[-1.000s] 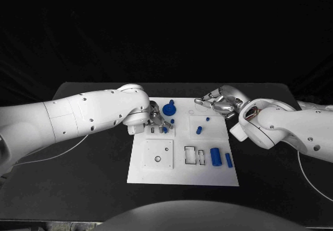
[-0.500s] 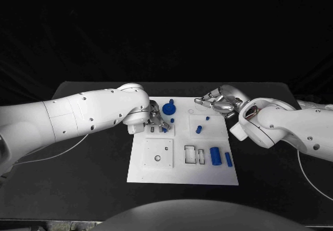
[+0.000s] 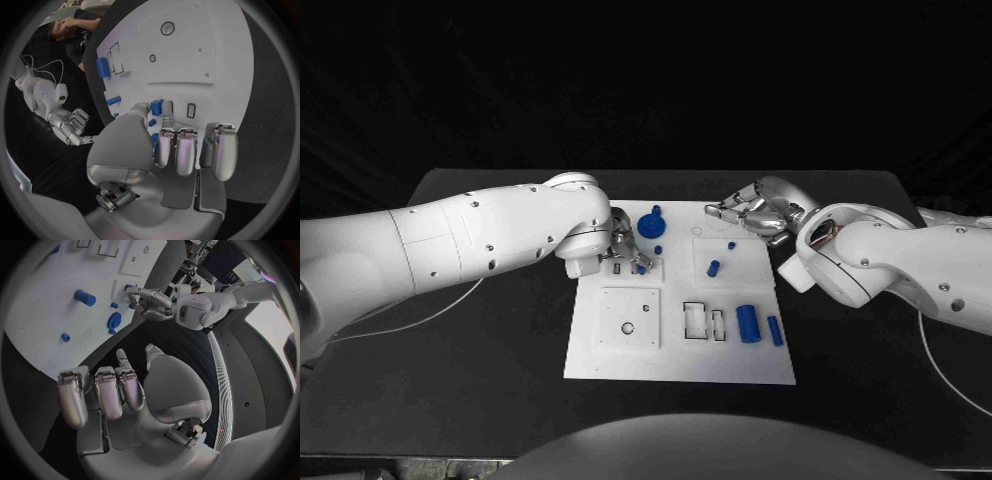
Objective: Assemble the parts on the task board
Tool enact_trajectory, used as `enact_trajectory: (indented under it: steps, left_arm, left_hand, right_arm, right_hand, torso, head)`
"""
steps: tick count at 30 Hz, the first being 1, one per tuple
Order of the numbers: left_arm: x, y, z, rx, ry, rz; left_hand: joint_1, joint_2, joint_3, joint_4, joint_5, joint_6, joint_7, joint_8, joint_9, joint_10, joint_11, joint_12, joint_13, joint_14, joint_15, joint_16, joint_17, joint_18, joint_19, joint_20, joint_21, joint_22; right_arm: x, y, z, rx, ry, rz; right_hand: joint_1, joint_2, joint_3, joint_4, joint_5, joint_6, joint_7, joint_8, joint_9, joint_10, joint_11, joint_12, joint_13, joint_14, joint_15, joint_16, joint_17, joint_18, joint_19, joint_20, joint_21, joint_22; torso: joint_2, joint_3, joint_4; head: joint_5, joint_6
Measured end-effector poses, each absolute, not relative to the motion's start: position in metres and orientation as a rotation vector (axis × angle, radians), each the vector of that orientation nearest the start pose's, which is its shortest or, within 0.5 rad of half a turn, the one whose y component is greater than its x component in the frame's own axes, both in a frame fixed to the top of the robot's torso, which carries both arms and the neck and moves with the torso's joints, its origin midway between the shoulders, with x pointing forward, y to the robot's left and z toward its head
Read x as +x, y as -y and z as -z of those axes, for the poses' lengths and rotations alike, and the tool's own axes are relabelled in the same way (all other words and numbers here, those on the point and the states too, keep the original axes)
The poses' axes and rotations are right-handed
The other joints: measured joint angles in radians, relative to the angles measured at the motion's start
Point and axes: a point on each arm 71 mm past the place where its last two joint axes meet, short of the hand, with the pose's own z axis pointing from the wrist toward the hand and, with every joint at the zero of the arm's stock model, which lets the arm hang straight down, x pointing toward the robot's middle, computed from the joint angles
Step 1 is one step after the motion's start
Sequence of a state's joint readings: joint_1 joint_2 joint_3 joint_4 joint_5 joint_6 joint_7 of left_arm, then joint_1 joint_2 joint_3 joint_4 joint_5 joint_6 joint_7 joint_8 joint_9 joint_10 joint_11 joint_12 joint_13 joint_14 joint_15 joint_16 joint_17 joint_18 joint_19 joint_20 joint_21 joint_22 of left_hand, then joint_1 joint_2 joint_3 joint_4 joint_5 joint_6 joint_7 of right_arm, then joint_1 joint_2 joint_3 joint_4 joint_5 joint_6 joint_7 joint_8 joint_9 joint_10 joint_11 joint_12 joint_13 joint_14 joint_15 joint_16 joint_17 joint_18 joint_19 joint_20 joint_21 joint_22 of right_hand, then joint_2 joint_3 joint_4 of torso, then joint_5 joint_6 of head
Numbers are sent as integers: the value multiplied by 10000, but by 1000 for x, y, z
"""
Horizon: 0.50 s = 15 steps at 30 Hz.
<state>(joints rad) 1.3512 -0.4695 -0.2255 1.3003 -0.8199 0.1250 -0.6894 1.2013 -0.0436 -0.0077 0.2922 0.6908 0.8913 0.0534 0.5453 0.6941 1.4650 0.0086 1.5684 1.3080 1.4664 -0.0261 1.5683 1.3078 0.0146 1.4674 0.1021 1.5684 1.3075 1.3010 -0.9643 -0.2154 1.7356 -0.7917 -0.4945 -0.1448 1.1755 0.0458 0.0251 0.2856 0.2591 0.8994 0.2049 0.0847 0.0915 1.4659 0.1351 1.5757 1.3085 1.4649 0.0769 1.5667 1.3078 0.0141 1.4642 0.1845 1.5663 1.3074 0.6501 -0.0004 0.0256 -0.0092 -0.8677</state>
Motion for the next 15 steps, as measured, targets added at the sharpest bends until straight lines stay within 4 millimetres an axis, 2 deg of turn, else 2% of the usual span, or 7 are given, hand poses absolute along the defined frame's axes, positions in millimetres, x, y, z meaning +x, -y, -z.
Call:
enact_trajectory:
  steps: [4, 8, 15]
  left_arm:
    - [501, -103, 230, -2037, -24854, 3242]
    - [501, -103, 230, -2056, -24817, 3297]
    - [502, -107, 230, -2168, -24728, 3371]
  left_hand:
    - [226, 37, 158, -13, 411, 0, 0, 10, 134, 28, -43, 0, -1, -12, -12, 0, 0, 1, -33, -40, 0, 0]
    - [534, -78, 395, -23, 1184, 22, -22, 58, 299, 22, -94, 0, -1, -15, -84, 0, -1, 1, 0, -74, 0, 0]
    - [968, -202, 693, -52, 1783, 108, -108, 114, 510, 0, -144, 0, -2, 20, -118, 0, -2, 2, 1, -145, 0, -1]
  right_arm:
    - [442, 217, 194, 5287, -18121, -8564]
    - [442, 218, 194, 5302, -18142, -8529]
    - [442, 220, 195, 5336, -18178, -8460]
  right_hand:
    - [0, 0, 0, 0, 0, 0, 0, 0, 0, 0, 0, 0, 0, 0, 0, 0, -1, 0, 0, 0, 0, 0]
    - [0, 0, 0, 0, 0, 0, 0, 0, 0, 0, 0, 0, 0, 0, 0, 0, -1, 0, 0, 0, 0, 0]
    - [-41, 41, 0, 0, 0, 0, 0, 0, -1, 0, 0, 0, 0, 0, 0, 0, -2, -1, 0, 0, 0, -1]
  torso:
    - [-1, 1, -5]
    - [-1, 2, -5]
    - [-1, 2, -4]
  head:
    - [4, -2]
    - [-5, -14]
    - [-18, -18]
